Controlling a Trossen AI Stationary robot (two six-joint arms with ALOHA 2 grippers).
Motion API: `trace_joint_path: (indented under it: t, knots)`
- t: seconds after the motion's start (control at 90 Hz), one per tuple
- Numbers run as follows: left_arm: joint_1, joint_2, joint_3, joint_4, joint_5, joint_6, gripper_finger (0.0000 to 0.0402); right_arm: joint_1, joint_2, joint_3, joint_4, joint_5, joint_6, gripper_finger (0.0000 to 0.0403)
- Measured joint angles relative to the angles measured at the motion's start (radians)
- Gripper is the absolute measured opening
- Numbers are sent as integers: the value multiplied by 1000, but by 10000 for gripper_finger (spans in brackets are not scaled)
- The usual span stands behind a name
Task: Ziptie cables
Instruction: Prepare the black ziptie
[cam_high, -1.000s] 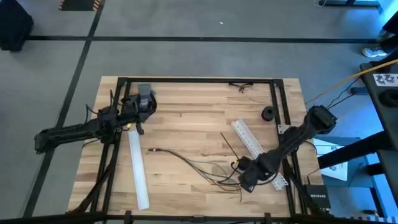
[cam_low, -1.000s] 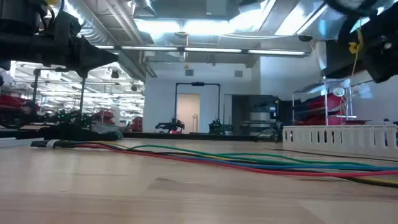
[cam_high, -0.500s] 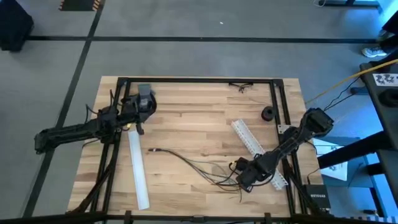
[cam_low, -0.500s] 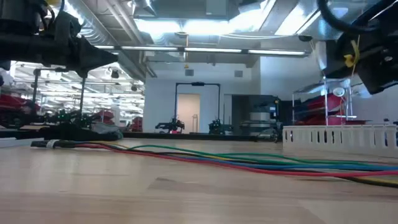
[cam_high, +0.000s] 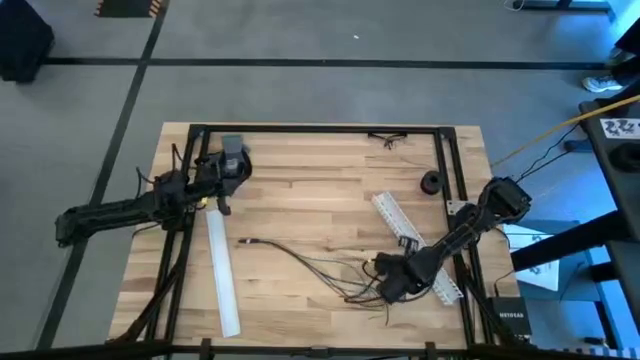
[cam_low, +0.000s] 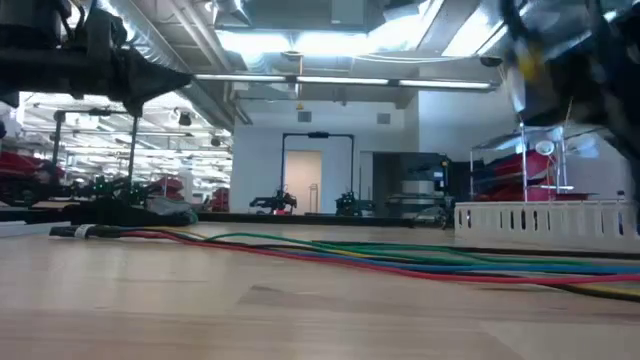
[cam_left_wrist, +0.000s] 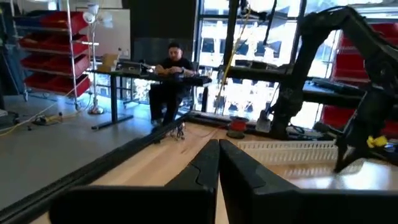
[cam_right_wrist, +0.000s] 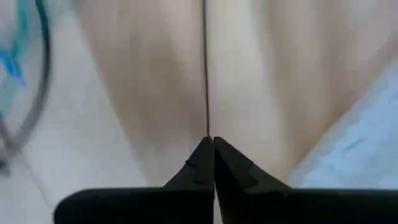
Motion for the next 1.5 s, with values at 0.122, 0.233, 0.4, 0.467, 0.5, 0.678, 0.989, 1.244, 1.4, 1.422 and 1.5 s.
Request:
trace_joint_path:
  t: [0.122,0.233,0.4,0.467,0.5,0.678,0.989,1.244,1.4,1.422,1.5]
  knots:
    - [-24,32,70,-43,1,9,5,1,0,52,-37,161,-115,0]
    - [-47,95,137,-95,0,5,5,-21,-1,56,-6,275,-201,0]
    - [-77,227,200,-151,0,4,5,-81,-2,57,12,224,-115,0]
    - [-85,277,202,-143,0,9,5,-110,-2,57,11,160,-82,5]
    - [-88,298,202,-145,0,10,5,-124,-2,57,11,115,-76,9]
    - [-103,396,202,-147,0,5,5,-146,-24,58,8,-20,-87,65]
    - [-121,453,202,-141,0,19,5,-127,-59,-45,70,-120,-116,141]
    - [-121,453,202,-140,0,28,5,-130,-65,-206,273,-167,-107,142]
    - [-121,452,202,-138,0,34,5,-130,-68,-254,323,-166,-98,132]
    - [-121,452,202,-138,0,36,5,-130,-70,-262,333,-166,-98,126]
    - [-121,452,202,-136,0,45,5,-130,-72,-279,359,-167,-98,99]
